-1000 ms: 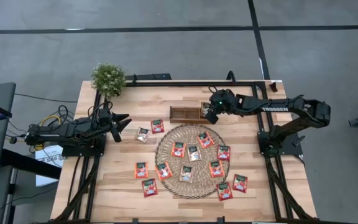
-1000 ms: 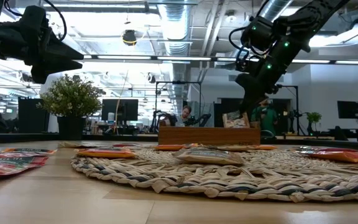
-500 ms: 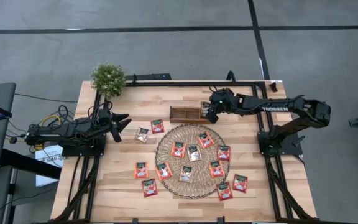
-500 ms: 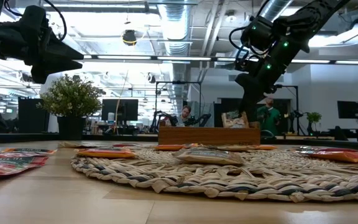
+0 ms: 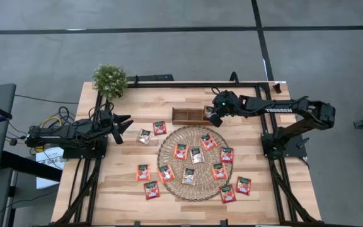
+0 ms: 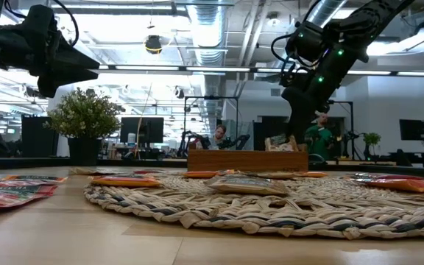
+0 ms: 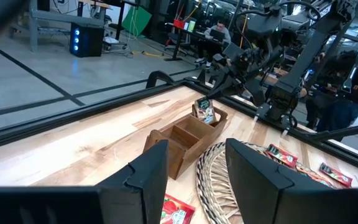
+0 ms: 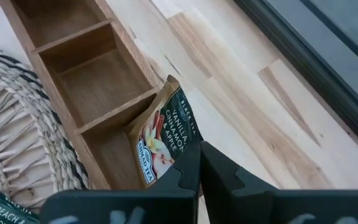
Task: Pick & Place Tea
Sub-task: Put the brown tea bag into the right section of the wooden organizer
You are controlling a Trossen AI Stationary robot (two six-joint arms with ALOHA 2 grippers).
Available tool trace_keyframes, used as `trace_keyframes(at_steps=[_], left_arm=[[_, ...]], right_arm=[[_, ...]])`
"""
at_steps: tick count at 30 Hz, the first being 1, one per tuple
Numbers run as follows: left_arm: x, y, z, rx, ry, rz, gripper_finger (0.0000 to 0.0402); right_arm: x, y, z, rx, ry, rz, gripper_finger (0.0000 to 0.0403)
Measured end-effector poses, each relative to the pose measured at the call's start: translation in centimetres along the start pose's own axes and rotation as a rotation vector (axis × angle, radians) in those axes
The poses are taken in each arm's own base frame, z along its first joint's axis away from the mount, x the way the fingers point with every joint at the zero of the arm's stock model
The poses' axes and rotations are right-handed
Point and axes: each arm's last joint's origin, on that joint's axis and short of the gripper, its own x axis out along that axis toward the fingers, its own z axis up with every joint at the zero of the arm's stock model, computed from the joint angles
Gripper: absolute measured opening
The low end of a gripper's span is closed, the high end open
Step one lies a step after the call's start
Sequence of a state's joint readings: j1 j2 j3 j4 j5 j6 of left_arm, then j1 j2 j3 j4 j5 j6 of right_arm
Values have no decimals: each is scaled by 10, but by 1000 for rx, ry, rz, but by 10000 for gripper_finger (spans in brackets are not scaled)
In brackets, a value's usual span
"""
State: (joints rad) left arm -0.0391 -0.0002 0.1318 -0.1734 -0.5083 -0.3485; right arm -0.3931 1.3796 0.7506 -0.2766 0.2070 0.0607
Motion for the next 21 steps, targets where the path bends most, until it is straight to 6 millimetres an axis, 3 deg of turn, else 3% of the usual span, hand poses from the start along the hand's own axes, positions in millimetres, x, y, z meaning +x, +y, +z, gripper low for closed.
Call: trace_keyframes(at_steps=[21], left_arm=[[0, 0, 0, -3, -3, -1, 151]], right_arm=[[0, 2, 2, 82, -25, 5, 0]])
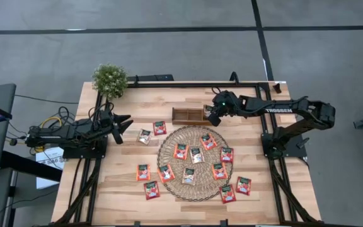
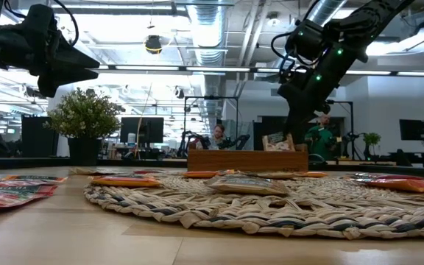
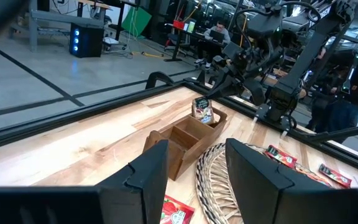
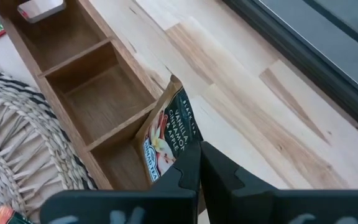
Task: Pick & Place Tea
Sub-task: Put the brown tea bag into the right section of the wooden organizer, then put the top middle brown tea bag into the right section of the wooden organizer
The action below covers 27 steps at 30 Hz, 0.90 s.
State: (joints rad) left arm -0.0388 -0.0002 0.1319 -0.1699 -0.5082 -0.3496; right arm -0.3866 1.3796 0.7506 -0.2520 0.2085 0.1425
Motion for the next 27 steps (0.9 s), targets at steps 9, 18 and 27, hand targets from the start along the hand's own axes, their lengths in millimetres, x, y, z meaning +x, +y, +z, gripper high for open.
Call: trace_keyframes(at_steps=[9, 18, 27], left_arm=[[0, 0, 0, -1, 0, 0, 151], [0, 0, 0, -1, 0, 0, 151], [0, 0, 0, -1, 0, 0, 151]], right_arm=[[0, 0, 0, -1, 1, -1, 11], [0, 0, 0, -2, 1, -3, 95], [-13, -5, 10, 31, -56, -5, 137]])
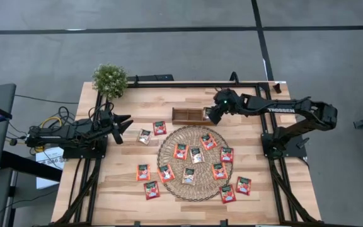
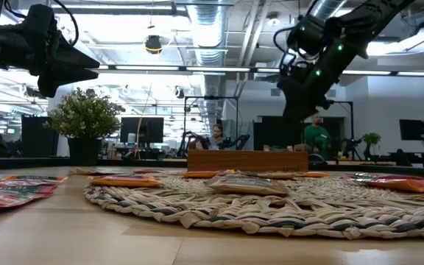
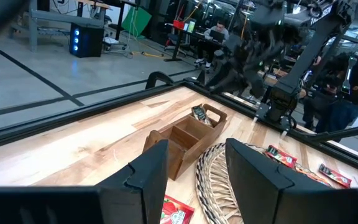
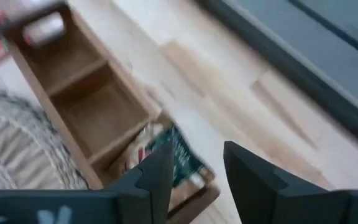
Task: Pick & Place Tea
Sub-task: Put the top middle brown tea bag into the right section of the wooden organizer
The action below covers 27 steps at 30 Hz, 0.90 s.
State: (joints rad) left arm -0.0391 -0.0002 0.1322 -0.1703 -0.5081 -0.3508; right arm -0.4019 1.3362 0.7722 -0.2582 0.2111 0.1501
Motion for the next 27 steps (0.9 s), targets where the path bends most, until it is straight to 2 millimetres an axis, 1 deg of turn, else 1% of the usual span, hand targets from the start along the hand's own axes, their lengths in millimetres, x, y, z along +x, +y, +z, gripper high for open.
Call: trace_keyframes(at_steps=[2, 4, 8, 11, 14, 17, 20, 24, 27], left_arm=[[0, 0, 0, 0, 0, 0, 151], [0, 0, 0, 0, 0, 0, 151], [0, 0, 0, 1, 0, 0, 151], [0, 0, 0, 1, 1, 0, 151], [0, 0, 0, 1, 1, 0, 151], [0, 0, 0, 1, 1, 0, 151], [0, 0, 0, -1, 1, 0, 151], [0, 0, 0, -1, 0, 1, 151], [0, 0, 0, -2, 0, 0, 151]], right_arm=[[-12, 0, 11, 9, -50, 12, 141], [-29, 2, 20, 8, -89, 51, 144], [-66, 11, 29, 29, -115, 233, 146], [-89, 23, 25, 99, -105, 410, 143], [-105, 39, 14, 128, -37, 497, 141], [-112, 56, 3, 137, 45, 543, 142], [-114, 77, -7, 123, 116, 586, 144], [-110, 100, -20, 49, 191, 612, 143], [-101, 113, -28, -12, 240, 603, 140]])
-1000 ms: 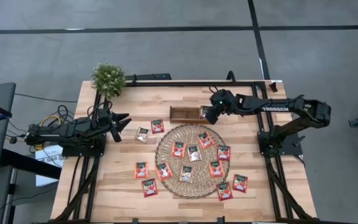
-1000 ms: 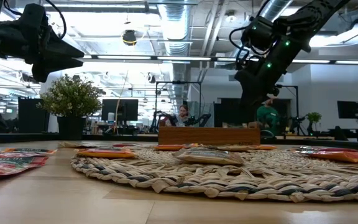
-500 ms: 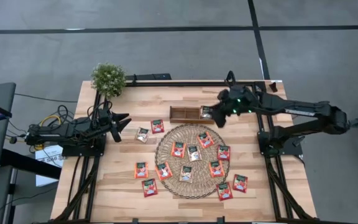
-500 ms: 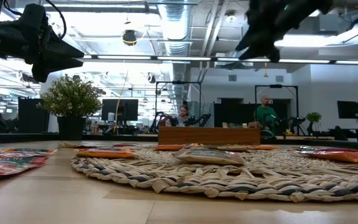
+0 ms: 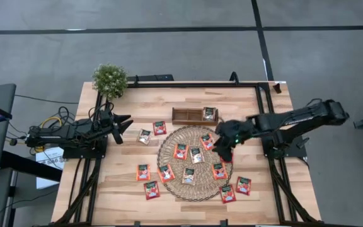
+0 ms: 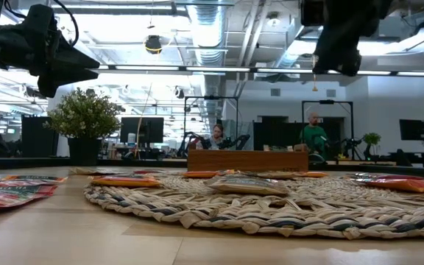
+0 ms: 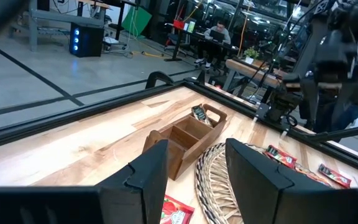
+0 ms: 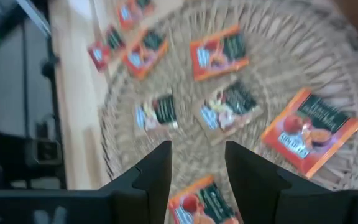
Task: Pick & Place Tea
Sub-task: Put the top middle brown tea bag into the right section of the wooden organizer
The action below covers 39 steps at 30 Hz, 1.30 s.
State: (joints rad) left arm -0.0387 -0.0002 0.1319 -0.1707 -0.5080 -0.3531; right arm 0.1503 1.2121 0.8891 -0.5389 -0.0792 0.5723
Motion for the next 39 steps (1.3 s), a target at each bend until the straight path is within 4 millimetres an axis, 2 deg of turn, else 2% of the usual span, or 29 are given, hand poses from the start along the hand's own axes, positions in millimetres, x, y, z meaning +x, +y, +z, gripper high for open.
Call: trace_keyframes(at_steps=[4, 9, 11, 18, 21, 28, 31, 39], left_arm=[[0, 0, 0, -4, 0, 0, 151], [0, 0, 0, -4, 0, 0, 151], [0, 0, 0, -5, -1, 0, 151], [0, 0, 1, -7, -6, -2, 151], [0, 0, 1, -8, -6, -3, 151], [0, 0, 1, -7, -7, -3, 151], [0, 0, 1, -7, -6, -2, 151], [0, 0, 1, -7, -7, -2, 151]], right_arm=[[26, 1, 3, -62, 24, -14, 134], [58, -3, 16, -217, -14, 38, 127], [67, -7, 22, -253, 20, 25, 124], [84, -19, 53, -348, 167, -51, 119], [91, -23, 60, -382, 251, -76, 119], [116, -27, 57, -455, 430, -93, 119], [127, -27, 58, -476, 442, -90, 119], [131, -26, 64, -483, 418, -88, 119]])
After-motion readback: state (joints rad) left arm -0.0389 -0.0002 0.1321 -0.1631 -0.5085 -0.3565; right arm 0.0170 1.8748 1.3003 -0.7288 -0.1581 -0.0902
